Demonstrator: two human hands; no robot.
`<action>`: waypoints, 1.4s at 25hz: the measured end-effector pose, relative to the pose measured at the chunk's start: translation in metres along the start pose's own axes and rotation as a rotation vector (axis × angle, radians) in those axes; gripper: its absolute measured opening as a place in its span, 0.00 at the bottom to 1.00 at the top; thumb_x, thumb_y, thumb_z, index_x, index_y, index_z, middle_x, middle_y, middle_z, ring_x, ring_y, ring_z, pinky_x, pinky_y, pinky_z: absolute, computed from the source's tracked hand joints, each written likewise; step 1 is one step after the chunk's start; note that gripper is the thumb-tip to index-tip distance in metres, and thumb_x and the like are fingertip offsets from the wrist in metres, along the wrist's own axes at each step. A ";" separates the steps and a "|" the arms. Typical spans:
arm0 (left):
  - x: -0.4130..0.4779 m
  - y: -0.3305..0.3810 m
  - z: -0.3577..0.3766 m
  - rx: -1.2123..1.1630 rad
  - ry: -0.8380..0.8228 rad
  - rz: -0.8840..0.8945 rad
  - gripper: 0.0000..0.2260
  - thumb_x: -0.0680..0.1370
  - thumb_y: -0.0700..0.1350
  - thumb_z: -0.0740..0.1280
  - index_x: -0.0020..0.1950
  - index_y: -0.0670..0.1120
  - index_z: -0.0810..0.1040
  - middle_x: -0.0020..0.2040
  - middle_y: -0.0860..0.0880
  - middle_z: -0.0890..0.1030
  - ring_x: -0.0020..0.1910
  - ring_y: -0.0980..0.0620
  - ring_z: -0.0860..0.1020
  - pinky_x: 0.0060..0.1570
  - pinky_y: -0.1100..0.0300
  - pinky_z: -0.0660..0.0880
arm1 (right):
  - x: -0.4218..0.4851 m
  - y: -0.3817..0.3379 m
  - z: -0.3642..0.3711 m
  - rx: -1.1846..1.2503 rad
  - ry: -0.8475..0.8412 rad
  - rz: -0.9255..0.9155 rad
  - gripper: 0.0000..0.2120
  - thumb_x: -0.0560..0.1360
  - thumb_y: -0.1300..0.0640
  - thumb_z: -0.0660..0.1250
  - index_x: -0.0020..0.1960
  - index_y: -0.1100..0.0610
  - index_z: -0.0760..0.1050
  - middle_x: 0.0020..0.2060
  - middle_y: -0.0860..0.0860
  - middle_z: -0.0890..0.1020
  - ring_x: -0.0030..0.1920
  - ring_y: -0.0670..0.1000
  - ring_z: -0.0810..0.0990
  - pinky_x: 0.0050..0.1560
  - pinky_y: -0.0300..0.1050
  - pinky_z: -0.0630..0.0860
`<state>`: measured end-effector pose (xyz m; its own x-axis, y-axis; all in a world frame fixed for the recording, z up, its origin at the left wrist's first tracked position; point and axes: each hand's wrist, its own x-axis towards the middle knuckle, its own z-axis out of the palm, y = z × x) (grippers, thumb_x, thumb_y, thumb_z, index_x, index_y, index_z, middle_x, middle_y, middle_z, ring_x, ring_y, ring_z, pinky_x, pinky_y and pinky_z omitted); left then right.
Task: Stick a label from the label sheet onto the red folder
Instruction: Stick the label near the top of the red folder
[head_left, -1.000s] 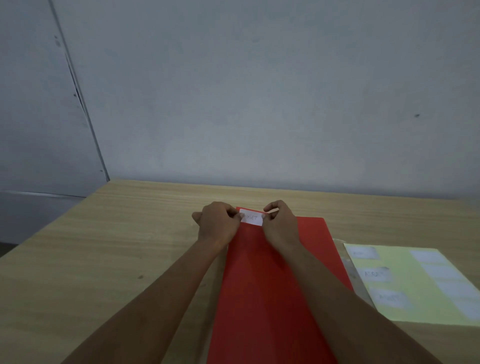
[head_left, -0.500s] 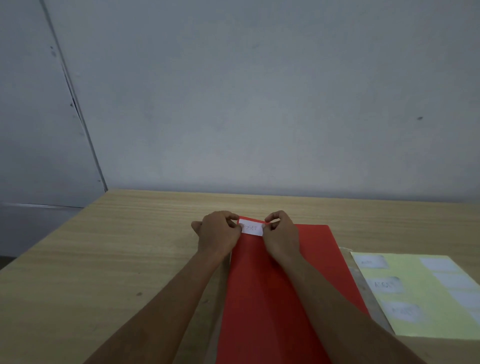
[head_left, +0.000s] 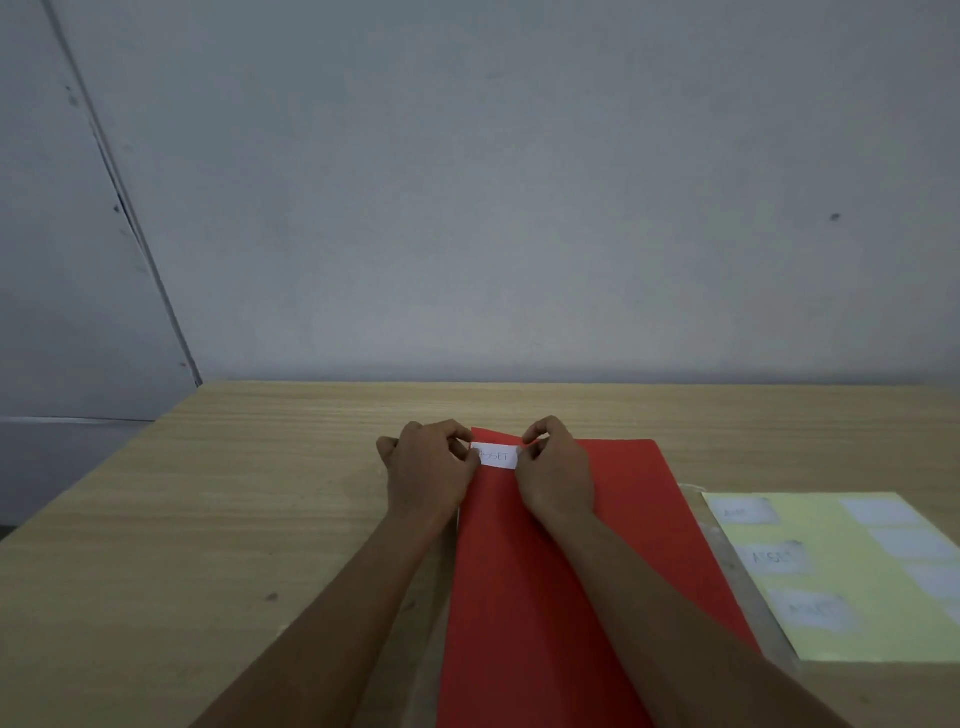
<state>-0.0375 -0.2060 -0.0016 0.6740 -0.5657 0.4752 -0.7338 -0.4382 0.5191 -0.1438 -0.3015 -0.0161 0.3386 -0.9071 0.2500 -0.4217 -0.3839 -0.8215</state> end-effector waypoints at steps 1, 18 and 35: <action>-0.001 -0.001 0.001 0.014 -0.006 0.005 0.07 0.73 0.52 0.68 0.48 0.56 0.83 0.36 0.58 0.82 0.48 0.57 0.75 0.46 0.56 0.53 | 0.000 0.000 0.001 -0.007 0.003 0.001 0.07 0.73 0.61 0.64 0.45 0.49 0.73 0.36 0.47 0.81 0.39 0.51 0.80 0.39 0.47 0.74; -0.004 -0.011 0.001 0.113 -0.088 0.013 0.13 0.76 0.62 0.63 0.52 0.61 0.84 0.40 0.58 0.81 0.50 0.54 0.74 0.52 0.53 0.61 | -0.002 0.004 0.006 -0.144 0.010 -0.153 0.05 0.71 0.62 0.67 0.41 0.52 0.73 0.39 0.49 0.78 0.43 0.53 0.77 0.44 0.50 0.74; -0.015 -0.010 -0.010 0.352 -0.270 0.259 0.20 0.81 0.63 0.50 0.65 0.64 0.77 0.51 0.57 0.78 0.54 0.52 0.72 0.54 0.52 0.62 | -0.011 0.016 -0.016 -0.477 -0.321 -0.370 0.22 0.79 0.46 0.60 0.69 0.54 0.74 0.64 0.51 0.70 0.64 0.54 0.66 0.64 0.51 0.68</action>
<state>-0.0394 -0.1867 -0.0070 0.4541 -0.8269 0.3316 -0.8895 -0.4421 0.1156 -0.1678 -0.3002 -0.0239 0.7335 -0.6338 0.2456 -0.5299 -0.7595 -0.3772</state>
